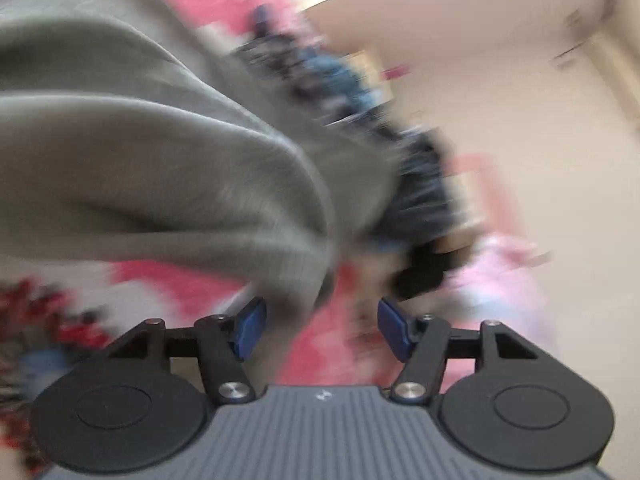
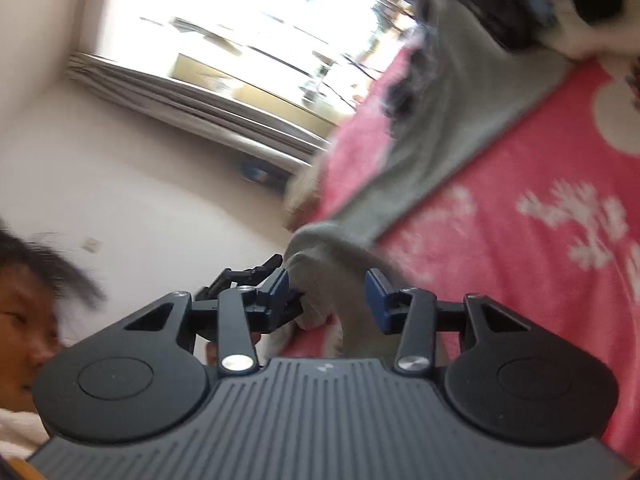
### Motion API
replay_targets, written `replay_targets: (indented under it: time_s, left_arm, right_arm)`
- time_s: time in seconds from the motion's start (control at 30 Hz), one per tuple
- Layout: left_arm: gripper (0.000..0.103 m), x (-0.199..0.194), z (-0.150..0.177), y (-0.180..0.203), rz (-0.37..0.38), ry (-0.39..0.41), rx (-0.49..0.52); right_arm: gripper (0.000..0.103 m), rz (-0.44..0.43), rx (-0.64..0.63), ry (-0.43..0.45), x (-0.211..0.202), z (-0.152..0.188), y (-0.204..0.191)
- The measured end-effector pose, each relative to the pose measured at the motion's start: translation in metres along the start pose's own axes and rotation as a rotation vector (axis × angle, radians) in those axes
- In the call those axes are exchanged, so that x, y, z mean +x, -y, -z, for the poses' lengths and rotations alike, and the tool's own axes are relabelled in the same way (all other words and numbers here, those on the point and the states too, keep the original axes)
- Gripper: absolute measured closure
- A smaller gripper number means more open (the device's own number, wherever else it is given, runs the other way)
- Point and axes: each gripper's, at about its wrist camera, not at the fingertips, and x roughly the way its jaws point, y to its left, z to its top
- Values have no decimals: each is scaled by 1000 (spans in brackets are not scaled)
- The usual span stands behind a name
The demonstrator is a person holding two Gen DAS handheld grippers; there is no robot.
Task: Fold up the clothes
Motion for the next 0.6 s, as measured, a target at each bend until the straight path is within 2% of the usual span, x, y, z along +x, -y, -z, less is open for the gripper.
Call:
replay_targets:
  time_s: [0.07, 0.17, 0.27, 0.37, 0.4, 0.47, 0.5, 0.53, 0.57, 0.6]
  left_arm:
    - [41, 2, 11, -10, -55, -56, 30]
    - [33, -2, 28, -3, -119, -93, 187]
    - [33, -5, 40, 6, -236, -98, 399]
    - [32, -14, 44, 13, -312, -93, 518]
    - [33, -13, 45, 13, -325, -87, 543]
    - [38, -12, 47, 11, -347, -73, 590]
    - [45, -8, 48, 10, -365, -80, 612]
    - [60, -1, 50, 8, -378, -103, 615]
    - [68, 5, 53, 7, -391, -129, 616]
    - [82, 12, 54, 7, -393, -153, 609]
  right_arm:
    - [59, 65, -10, -73, 23, 4, 5]
    - [57, 178, -87, -219, 69, 8, 4]
    - [54, 252, -117, -328, 113, 13, 9]
    - [53, 350, -141, -399, 146, 27, 22]
    - [53, 358, -135, -413, 152, 35, 25]
    - [55, 342, -119, -418, 160, 54, 29]
    - [62, 355, -161, -434, 164, 63, 24]
    - [81, 371, -209, -452, 169, 73, 18]
    - [90, 387, -257, -469, 174, 82, 12]
    - [95, 404, -284, -465, 173, 82, 8]
